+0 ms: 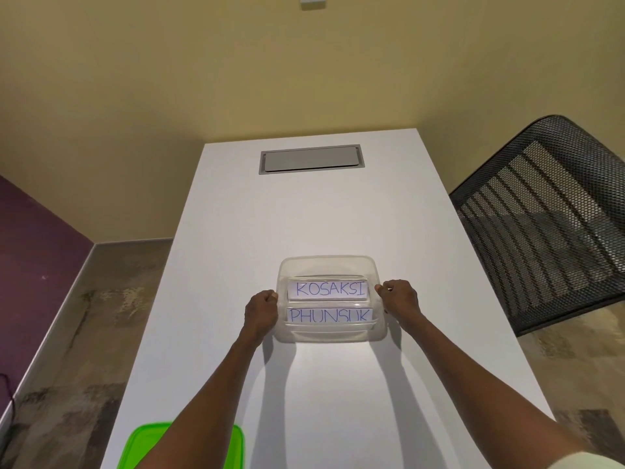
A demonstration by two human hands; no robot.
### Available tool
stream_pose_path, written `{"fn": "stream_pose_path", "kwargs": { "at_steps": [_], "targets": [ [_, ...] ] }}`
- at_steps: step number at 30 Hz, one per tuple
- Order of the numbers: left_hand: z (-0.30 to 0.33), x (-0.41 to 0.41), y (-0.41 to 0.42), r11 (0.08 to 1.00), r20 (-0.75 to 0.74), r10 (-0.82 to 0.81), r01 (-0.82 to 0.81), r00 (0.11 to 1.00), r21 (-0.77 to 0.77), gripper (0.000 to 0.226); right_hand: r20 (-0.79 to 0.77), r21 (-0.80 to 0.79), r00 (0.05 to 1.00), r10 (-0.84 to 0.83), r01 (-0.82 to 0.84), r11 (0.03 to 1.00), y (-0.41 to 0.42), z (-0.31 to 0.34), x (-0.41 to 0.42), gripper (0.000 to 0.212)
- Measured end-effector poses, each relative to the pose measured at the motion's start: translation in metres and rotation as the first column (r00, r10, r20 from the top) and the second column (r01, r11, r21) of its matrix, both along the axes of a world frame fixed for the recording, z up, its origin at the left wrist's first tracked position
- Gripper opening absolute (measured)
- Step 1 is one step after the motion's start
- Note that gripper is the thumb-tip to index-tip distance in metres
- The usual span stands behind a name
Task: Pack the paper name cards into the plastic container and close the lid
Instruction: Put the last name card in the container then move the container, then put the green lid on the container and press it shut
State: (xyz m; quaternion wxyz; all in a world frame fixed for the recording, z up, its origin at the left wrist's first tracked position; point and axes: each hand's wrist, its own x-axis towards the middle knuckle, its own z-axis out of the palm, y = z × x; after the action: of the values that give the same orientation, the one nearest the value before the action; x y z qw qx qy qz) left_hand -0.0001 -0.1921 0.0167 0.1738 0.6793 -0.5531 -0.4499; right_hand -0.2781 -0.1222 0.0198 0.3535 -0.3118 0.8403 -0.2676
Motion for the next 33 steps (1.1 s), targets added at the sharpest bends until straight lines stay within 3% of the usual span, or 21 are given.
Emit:
{"fn": "stream_pose_path", "kwargs": {
  "at_steps": [2,6,12,16,22,30,33],
  "targets": [
    [0.002,0.002,0.001,0.999,0.017,0.031,-0.030,0.999,-0.033,0.030,0.008,0.008,1.000,-0.003,0.003,1.000,0.001,0.003,0.001,0.026],
    [0.008,0.011,0.004,0.994,0.045,0.069,-0.065,0.997,-0.091,0.030,-0.025,-0.034,0.998,-0.063,0.062,0.997,0.004,0.017,0.005,0.050],
    [0.016,0.031,0.011,0.992,-0.028,0.092,-0.094,0.995,-0.081,0.023,-0.145,-0.155,0.989,-0.042,0.019,0.988,0.013,0.038,0.019,0.045],
    [0.024,0.045,0.021,0.988,-0.058,0.119,-0.124,0.991,-0.093,0.013,-0.240,-0.249,0.970,-0.020,-0.042,0.968,0.020,0.055,0.035,0.042],
    [0.034,0.075,0.042,0.982,-0.084,0.148,-0.157,0.985,-0.107,0.017,-0.333,-0.395,0.942,0.040,-0.178,0.901,0.034,0.069,0.070,0.041],
    [0.032,0.128,0.076,0.962,-0.078,0.239,-0.247,0.968,-0.114,0.015,-0.328,-0.508,0.928,0.175,-0.330,0.795,0.059,0.070,0.136,0.034],
    [0.030,0.148,0.091,0.951,-0.045,0.287,-0.290,0.957,-0.107,0.024,-0.348,-0.513,0.908,0.233,-0.393,0.763,0.069,0.066,0.162,0.026]
  ]
}}
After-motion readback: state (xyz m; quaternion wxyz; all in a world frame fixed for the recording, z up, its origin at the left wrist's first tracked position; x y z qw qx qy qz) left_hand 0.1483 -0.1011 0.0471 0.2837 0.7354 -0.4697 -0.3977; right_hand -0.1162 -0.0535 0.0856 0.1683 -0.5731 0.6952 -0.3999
